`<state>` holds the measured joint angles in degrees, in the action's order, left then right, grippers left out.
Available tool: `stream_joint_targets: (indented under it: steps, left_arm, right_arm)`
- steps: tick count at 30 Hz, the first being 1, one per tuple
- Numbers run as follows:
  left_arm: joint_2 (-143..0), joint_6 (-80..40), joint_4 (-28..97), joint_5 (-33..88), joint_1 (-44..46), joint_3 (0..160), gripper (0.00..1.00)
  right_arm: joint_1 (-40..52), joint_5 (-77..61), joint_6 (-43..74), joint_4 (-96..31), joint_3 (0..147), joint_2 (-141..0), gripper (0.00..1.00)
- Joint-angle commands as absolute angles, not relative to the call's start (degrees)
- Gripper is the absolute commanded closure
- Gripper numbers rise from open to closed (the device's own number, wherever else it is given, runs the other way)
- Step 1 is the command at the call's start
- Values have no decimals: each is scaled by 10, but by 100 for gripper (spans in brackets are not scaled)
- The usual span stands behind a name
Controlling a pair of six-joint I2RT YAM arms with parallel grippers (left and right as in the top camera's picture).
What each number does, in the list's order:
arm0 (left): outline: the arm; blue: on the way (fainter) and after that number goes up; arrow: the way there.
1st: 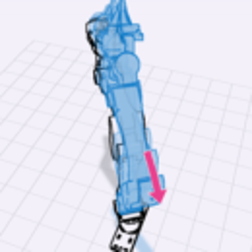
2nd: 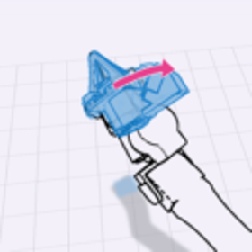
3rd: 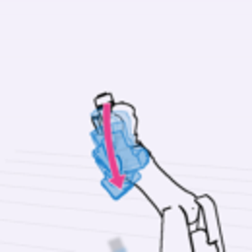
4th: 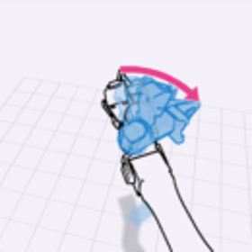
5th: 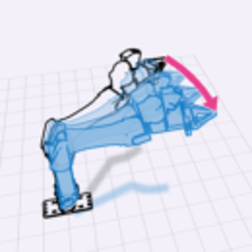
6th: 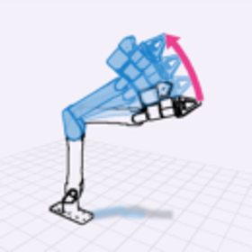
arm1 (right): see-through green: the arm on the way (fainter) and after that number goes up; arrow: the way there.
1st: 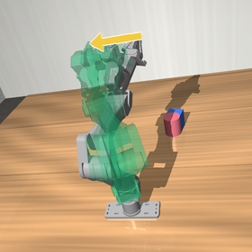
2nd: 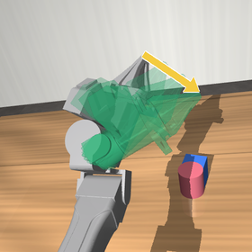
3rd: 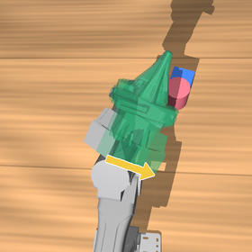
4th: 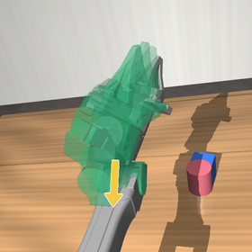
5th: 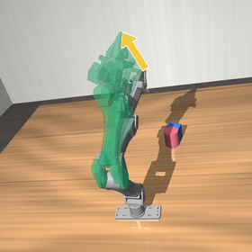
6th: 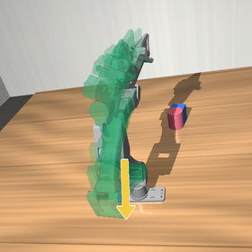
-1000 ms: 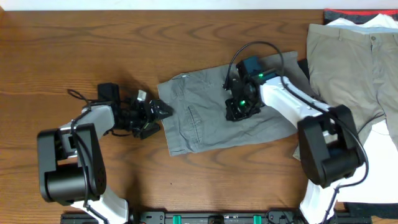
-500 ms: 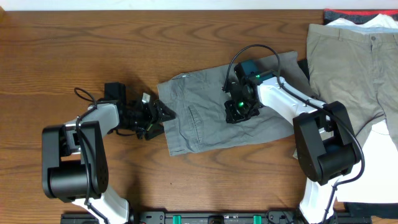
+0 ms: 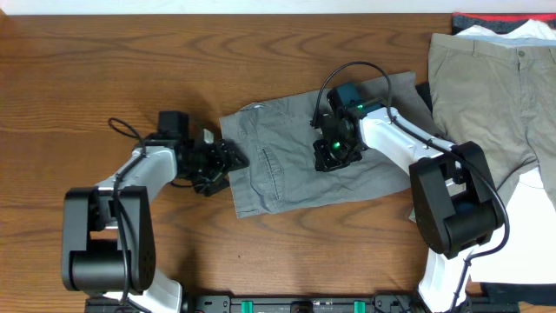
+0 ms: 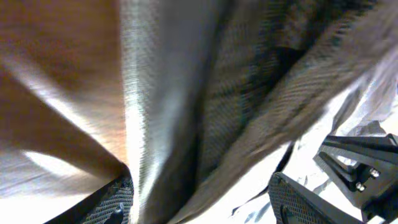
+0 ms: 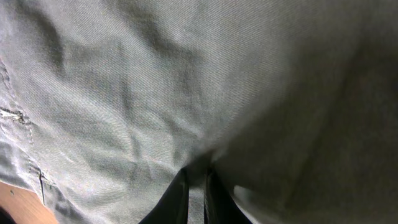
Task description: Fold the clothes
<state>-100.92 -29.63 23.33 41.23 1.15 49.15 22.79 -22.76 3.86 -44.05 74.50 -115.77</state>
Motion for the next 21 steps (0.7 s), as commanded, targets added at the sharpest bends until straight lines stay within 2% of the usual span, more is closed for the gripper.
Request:
stream_joint_targets:
  steps: [1,4,6,7,15,21]
  left_arm:
    - [-1071,-308,227,296,40,460,27]
    - [-1071,-308,216,317,47,460,28]
    - [-1071,-308,205,326,50,460,37]
    - [-1071,-308,201,325,52,460,44]
    - [-1071,-305,171,323,52,460,78]
    - [-1065,-275,184,323,48,462,94]
  right_arm:
    - [237,-225,40,-439,742,-1164,91]
    - [237,-225,40,-437,742,-1164,91]
    - [237,-225,40,-435,742,-1164,91]
    - [237,-225,40,-434,742,-1164,91]
    - [237,-225,40,-432,742,-1164,91]
    - [237,-225,40,-432,743,-1164,92]
